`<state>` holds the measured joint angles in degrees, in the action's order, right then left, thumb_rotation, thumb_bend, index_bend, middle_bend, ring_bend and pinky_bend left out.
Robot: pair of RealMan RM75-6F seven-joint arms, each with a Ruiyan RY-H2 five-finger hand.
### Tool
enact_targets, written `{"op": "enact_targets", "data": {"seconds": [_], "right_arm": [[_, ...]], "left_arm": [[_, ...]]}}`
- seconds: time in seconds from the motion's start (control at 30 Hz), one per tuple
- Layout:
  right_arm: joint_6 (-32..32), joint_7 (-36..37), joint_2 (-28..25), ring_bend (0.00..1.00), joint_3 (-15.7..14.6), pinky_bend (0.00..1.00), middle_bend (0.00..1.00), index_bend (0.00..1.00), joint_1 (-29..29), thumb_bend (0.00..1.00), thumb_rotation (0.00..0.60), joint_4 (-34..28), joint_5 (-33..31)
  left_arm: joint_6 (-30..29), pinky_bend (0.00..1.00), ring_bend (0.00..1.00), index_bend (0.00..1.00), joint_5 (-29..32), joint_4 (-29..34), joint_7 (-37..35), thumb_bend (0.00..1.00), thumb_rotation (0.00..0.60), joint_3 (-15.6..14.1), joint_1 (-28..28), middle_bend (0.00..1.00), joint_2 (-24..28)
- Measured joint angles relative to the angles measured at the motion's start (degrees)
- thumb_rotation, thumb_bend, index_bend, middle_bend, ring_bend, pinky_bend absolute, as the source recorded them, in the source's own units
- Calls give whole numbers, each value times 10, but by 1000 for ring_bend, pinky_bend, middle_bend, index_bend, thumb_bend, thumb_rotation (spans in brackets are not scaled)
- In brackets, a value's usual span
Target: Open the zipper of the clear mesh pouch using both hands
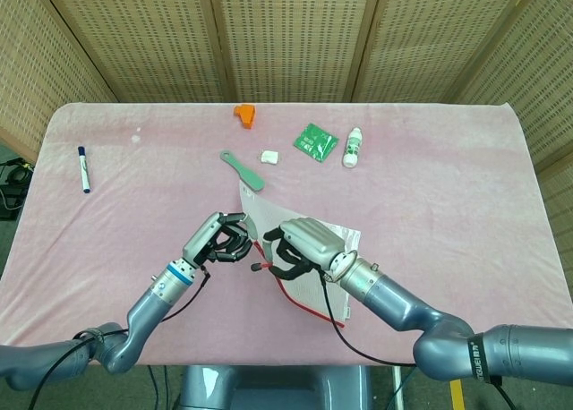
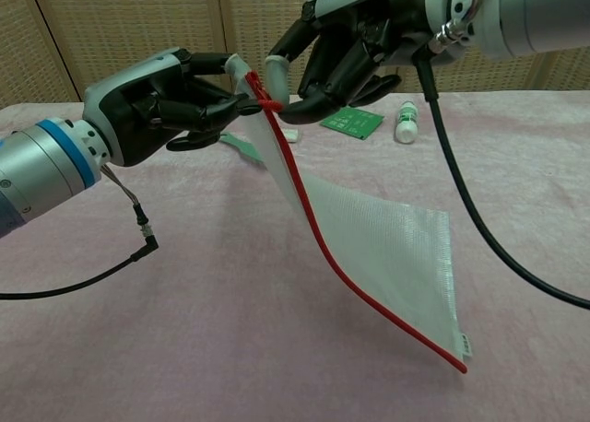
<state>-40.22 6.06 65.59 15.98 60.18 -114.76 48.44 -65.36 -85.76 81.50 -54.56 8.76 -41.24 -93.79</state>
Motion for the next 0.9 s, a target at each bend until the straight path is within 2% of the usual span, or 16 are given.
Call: {"op": "enact_targets", "data": {"seconds": [0.4,0.57,0.9], "right_arm": [[1,-12,16,949,-9,1000,983,832,5,764,600,15,-10],[4,-18,13,949,-19,1000,983,833,3,765,600,18,-14],[11,-28,13,949,-40,1000,983,834,-5,765,600,33,-16]], "left_arm": [[-22,984,843,846,-3,12,-17,829,600,4,13,905,0],[-27,984,843,852,2,26,-26,830,600,24,13,905,14],[-42,984,843,852,10,51,-46,830,600,45,22,905,41]]}}
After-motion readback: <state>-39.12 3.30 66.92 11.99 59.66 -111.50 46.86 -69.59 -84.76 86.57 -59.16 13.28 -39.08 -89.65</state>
